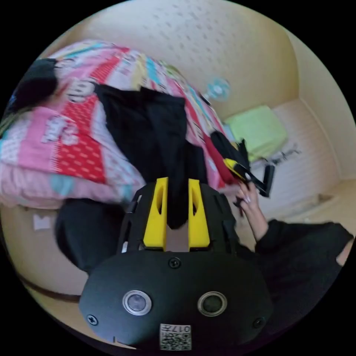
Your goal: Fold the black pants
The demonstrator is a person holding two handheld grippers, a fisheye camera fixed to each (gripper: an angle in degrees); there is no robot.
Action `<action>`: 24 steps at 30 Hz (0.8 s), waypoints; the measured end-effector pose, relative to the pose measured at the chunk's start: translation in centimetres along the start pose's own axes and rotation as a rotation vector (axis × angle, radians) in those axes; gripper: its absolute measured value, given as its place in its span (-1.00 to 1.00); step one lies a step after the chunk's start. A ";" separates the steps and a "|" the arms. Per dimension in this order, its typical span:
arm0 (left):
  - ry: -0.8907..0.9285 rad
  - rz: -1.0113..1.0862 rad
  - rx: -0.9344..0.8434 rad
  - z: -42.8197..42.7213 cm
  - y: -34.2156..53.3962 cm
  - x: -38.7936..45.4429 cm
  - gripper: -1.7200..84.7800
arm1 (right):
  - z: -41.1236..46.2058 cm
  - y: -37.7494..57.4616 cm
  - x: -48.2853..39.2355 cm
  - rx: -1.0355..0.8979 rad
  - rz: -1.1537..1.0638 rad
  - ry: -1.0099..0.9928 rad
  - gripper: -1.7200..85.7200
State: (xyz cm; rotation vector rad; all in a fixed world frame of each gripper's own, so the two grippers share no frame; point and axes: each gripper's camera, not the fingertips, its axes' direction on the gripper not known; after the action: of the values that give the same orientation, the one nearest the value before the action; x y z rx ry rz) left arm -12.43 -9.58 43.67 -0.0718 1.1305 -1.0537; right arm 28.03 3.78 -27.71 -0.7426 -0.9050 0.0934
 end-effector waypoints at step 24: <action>-0.182 0.125 0.875 -13.6 14.1 13.1 -0.82 | -34.8 -10.8 -39.7 0.747 -0.337 0.354 -0.89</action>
State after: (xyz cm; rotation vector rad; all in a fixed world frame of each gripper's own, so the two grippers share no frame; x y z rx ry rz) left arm -13.28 -5.23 20.50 0.5769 0.4344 -1.3163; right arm 26.33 -38.09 -61.62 0.0945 -0.5760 -0.0029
